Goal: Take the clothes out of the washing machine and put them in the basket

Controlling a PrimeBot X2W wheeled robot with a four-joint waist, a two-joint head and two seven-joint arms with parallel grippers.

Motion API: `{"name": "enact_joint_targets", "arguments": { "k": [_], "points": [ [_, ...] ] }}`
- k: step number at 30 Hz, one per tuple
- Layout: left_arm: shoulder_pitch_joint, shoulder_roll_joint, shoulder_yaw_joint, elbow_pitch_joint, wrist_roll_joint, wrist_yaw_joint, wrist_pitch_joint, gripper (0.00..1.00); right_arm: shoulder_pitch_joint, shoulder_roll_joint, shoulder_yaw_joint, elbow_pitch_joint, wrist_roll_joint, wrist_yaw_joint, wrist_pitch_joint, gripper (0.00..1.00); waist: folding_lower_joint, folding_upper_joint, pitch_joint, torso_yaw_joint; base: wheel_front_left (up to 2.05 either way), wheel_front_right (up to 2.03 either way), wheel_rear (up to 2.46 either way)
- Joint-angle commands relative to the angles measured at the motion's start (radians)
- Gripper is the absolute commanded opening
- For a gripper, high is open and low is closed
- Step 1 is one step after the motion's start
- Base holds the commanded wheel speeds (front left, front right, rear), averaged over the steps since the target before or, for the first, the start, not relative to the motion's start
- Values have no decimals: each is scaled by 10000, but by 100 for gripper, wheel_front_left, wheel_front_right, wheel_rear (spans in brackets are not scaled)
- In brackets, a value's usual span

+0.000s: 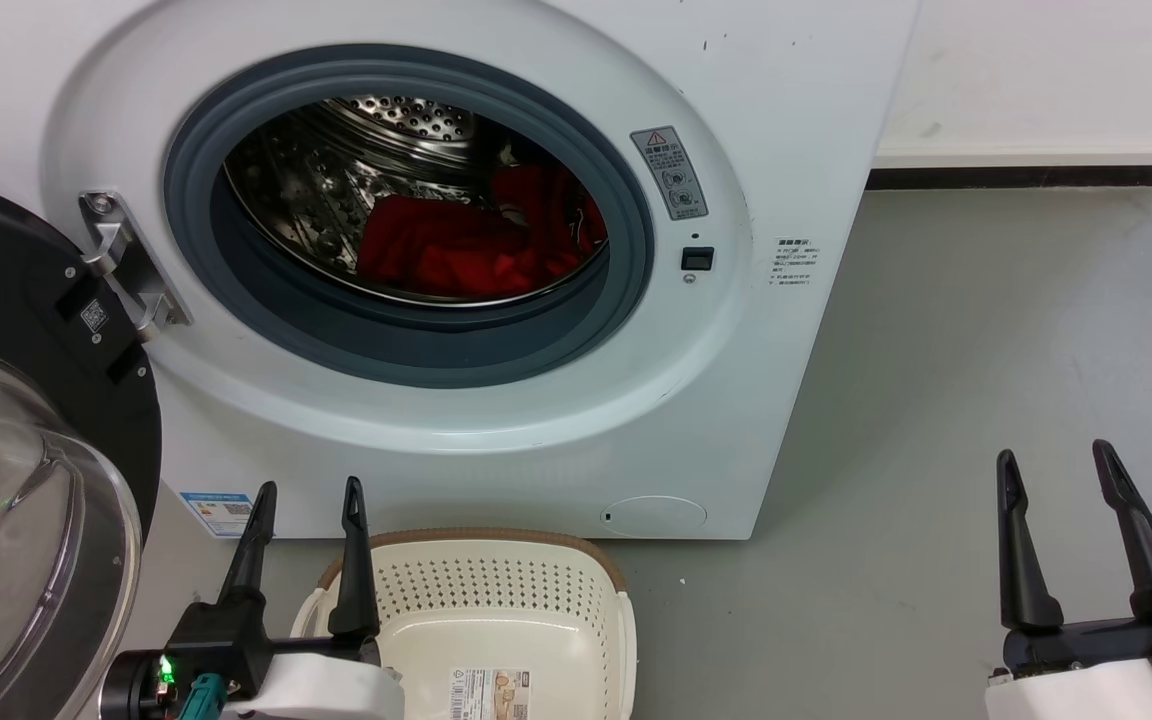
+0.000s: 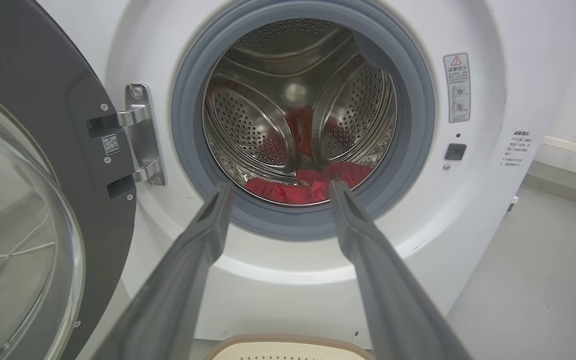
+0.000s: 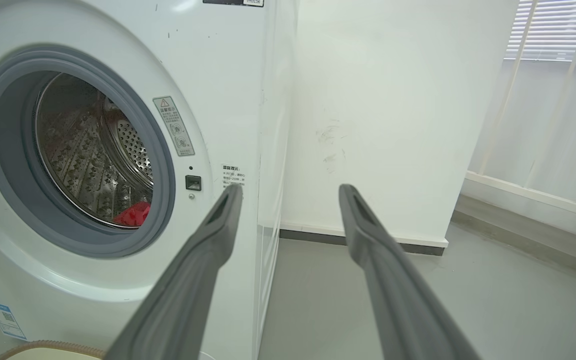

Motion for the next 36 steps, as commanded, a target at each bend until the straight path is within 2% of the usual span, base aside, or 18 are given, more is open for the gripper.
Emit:
{"name": "enact_joint_targets", "arguments": {
  "k": [1,13,18,23,29,36],
  "points": [
    [97,23,6,15,57,49,-52,100,103,-23,7,13,74,-7,-21,100,0,0,2,-1,0,0,0],
    [-256,22,-1,241,-96,39,-43,100,-48,-23,64,-28,65,-7,-21,100,0,0,115,-37,0,0,0],
    [-914,23,137,774,-124,-274,-43,100,-270,-23,171,-88,13,-7,-21,100,0,0,397,-183,0,0,0],
    [-2220,27,472,1536,250,-683,-42,100,-643,-20,318,-218,-19,-7,-21,100,0,0,1114,-439,0,0,0],
    [-4213,473,1050,2976,600,-895,-43,100,-1369,-17,576,-349,87,-7,-21,100,0,0,2377,-1101,0,0,0],
    [-7013,1413,1310,4613,890,-1070,-42,100,-2324,-9,655,-506,445,-7,-21,100,0,0,4013,-1828,0,0,0]
  ]
}}
